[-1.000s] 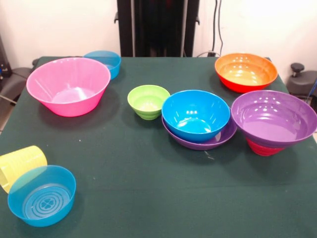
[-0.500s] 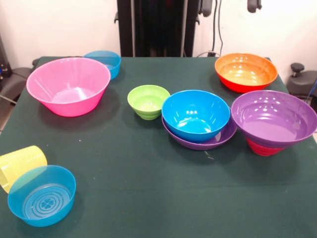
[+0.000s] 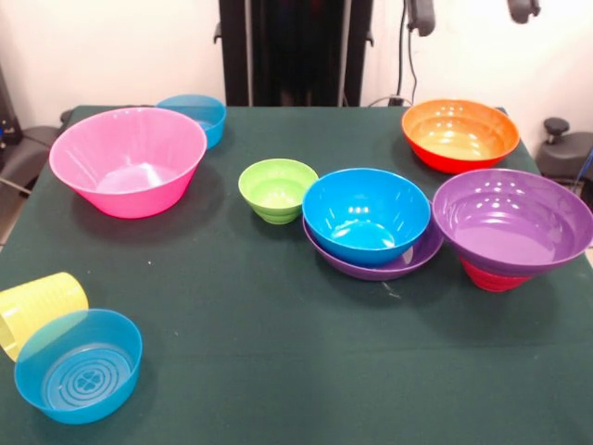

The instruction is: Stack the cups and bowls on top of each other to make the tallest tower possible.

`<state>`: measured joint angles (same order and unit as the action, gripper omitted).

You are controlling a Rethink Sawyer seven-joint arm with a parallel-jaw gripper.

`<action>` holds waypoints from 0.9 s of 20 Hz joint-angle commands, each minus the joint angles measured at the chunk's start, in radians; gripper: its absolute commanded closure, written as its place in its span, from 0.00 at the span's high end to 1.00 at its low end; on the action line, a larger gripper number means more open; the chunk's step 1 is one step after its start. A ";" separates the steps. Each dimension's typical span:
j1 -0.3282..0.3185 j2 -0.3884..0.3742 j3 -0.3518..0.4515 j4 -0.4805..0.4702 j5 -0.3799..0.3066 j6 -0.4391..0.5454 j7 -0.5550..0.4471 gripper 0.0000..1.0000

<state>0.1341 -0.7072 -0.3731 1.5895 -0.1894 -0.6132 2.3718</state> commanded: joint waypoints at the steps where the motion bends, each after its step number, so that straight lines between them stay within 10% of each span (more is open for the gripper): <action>1: 0.010 0.026 0.003 -0.040 -0.089 0.022 -0.047 1.00; 18: -0.078 0.049 0.124 -0.080 -0.308 0.110 0.057 1.00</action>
<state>0.0779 -0.6983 -0.3671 1.5294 -0.4018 -0.6345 2.3718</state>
